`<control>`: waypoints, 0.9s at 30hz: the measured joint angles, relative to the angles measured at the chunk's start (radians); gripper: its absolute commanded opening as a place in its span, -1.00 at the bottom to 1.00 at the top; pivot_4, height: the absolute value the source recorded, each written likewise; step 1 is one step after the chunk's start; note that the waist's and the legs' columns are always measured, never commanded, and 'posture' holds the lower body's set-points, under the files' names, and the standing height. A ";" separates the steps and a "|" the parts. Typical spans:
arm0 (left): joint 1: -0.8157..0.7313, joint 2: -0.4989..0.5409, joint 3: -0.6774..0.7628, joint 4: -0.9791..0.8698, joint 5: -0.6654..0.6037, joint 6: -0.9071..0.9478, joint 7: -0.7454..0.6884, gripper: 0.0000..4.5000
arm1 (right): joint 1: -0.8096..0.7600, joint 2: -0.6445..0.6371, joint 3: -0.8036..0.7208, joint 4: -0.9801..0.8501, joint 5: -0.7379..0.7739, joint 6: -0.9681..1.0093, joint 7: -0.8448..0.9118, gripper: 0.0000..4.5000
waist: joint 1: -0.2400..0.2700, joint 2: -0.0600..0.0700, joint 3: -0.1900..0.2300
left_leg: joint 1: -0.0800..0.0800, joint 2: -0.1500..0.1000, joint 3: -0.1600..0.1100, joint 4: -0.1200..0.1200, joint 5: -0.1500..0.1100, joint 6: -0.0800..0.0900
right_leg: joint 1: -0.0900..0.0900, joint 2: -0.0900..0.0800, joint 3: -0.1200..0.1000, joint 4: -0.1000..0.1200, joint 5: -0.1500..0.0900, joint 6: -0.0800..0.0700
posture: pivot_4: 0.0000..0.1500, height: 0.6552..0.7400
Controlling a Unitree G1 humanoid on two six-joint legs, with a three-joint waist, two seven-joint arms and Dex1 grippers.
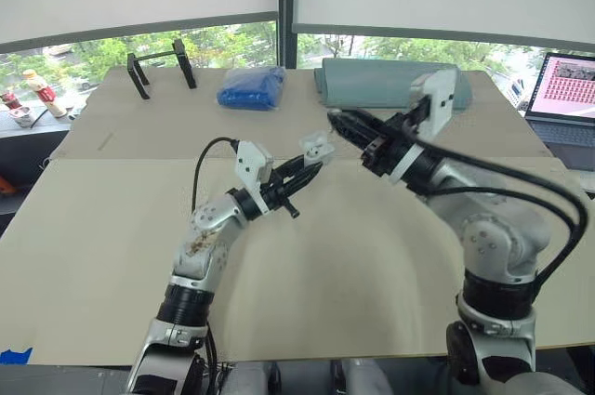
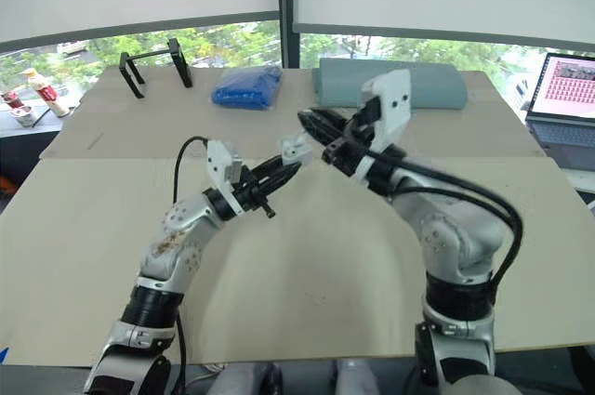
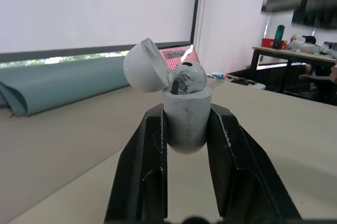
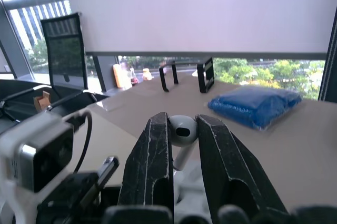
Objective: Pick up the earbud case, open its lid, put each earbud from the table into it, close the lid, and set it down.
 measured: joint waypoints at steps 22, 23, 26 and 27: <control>-0.019 -0.006 -0.007 0.020 -0.003 0.013 -0.048 -0.75 | 0.060 -0.048 0.076 0.019 -0.144 -0.085 -0.031 -0.85 | -0.019 0.000 0.000 | 0.008 0.003 0.000 0.000 -0.001 0.002 | 0.004 0.004 0.003 0.000 -0.001 0.000 | 1.00 1.00; -0.019 -0.006 -0.007 0.022 -0.003 0.013 -0.050 -0.75 | 0.063 -0.048 0.078 0.019 -0.148 -0.088 -0.031 -0.85 | -0.019 0.000 0.000 | 0.008 0.003 0.000 0.000 -0.001 0.002 | 0.004 0.004 0.003 0.000 -0.001 0.000 | 1.00 1.00; -0.021 -0.008 -0.006 0.027 -0.004 0.012 -0.054 -0.75 | 0.071 -0.048 0.081 0.019 -0.154 -0.091 -0.031 -0.24 | -0.019 0.000 0.000 | 0.008 0.003 0.000 0.000 -0.001 0.002 | 0.004 0.004 0.003 0.000 -0.001 0.000 | 1.00 1.00; -0.025 -0.008 -0.005 0.027 -0.003 0.012 -0.055 -0.75 | 0.080 -0.047 0.082 0.019 -0.155 -0.091 -0.031 -0.06 | -0.018 0.000 0.000 | 0.008 0.003 0.000 0.000 -0.001 0.002 | 0.005 0.004 0.003 0.000 -0.001 0.000 | 1.00 1.00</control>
